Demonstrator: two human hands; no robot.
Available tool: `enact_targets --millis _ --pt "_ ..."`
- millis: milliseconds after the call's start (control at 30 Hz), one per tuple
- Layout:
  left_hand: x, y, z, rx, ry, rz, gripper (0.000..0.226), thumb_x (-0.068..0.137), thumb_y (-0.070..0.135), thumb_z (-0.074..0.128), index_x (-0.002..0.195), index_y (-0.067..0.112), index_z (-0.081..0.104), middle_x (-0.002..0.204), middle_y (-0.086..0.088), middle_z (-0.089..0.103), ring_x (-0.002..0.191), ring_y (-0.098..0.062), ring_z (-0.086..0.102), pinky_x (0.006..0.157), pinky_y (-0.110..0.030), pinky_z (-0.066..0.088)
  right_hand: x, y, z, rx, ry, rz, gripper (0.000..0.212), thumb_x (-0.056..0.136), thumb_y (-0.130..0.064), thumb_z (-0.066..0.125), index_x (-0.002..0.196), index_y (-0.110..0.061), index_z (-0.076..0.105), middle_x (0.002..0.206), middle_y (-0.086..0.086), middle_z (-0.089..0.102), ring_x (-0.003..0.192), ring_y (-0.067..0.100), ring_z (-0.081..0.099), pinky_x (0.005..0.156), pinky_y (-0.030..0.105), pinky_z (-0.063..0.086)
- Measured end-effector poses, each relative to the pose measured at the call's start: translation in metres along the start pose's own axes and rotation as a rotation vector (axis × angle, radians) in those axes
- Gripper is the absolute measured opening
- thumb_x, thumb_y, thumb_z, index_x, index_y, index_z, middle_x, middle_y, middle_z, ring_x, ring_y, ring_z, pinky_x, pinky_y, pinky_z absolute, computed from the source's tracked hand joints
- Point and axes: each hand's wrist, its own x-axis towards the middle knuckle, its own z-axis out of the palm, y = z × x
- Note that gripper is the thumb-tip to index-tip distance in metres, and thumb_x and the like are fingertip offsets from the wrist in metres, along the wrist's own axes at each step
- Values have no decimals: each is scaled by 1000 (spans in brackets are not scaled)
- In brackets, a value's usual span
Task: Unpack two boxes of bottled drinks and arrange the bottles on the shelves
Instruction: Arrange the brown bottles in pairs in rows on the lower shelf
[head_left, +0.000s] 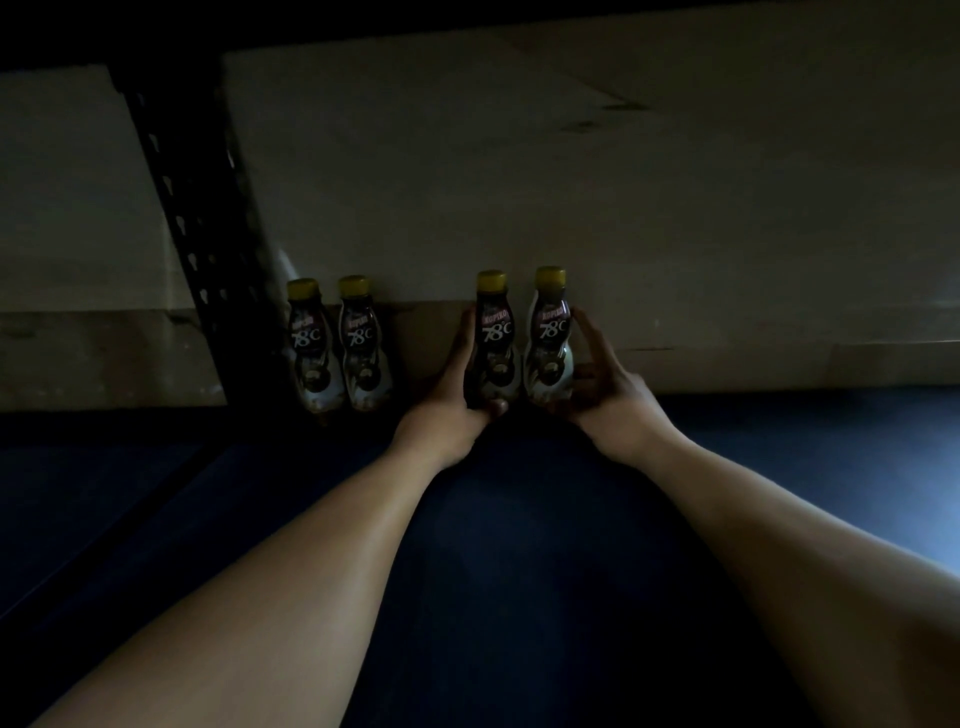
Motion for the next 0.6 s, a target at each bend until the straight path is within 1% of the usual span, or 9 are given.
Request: enact_targets --millis 67,167,200,267,367,433,500,567,600 --pt "-1 1 -1 10 -12 -20 109 94 25 71 142 71 -16 166 17 17 150 -15 27 109 -25 24 1 2 0 15 7 15 108 86 -31 82 160 -48 5 144 -9 57 117 0 50 96 20 38" --pt "-3 3 -2 27 -18 -43 114 93 28 73 143 65 -23 168 14 11 152 -17 22 116 -33 26 2 4 0 54 9 69 116 81 -30 87 161 -44 4 133 -15 59 115 1 52 92 15 39" --pt "-4 4 -3 43 -19 -60 115 93 28 73 144 63 -24 168 12 10 152 -18 22 117 -35 26 3 6 0 81 14 91 120 79 -28 89 161 -44 3 134 -14 60 117 2 54 92 14 40" --pt "-7 6 -5 77 -23 -102 113 94 31 71 146 58 -25 169 7 10 151 -21 25 117 -36 30 3 7 0 116 27 125 126 76 -26 91 161 -44 1 140 -5 62 123 9 57 99 20 42" --pt "-16 12 -9 163 -16 -174 109 95 38 68 150 51 -25 169 0 15 145 -28 38 110 -34 38 -3 2 -3 90 10 179 123 77 -29 90 162 -41 1 147 1 57 129 15 55 103 23 39" --pt "-26 17 -14 204 -5 -197 108 95 40 68 151 50 -24 166 -4 26 138 -29 48 103 -31 43 -11 -2 -10 67 -18 227 115 80 -33 88 163 -40 8 148 3 56 133 19 54 102 23 39" --pt "-39 19 -18 222 11 -195 108 94 40 70 154 47 -20 156 -7 43 131 -27 53 97 -28 43 -26 -5 -19 -30 -43 273 99 84 -40 83 162 -35 23 138 2 63 126 19 58 97 24 42" --pt "-59 26 -25 222 15 -185 100 93 40 70 159 41 -4 139 -3 57 124 -19 54 95 -26 41 -48 -10 -30 -154 -72 281 76 88 -46 77 153 -26 44 124 -2 69 116 16 61 91 24 42" --pt "-71 30 -28 231 1 -191 91 94 40 69 161 38 7 132 1 59 119 -14 51 94 -26 40 -62 -14 -34 -203 -81 272 64 89 -47 76 145 -24 56 120 -4 70 112 14 62 90 24 42"
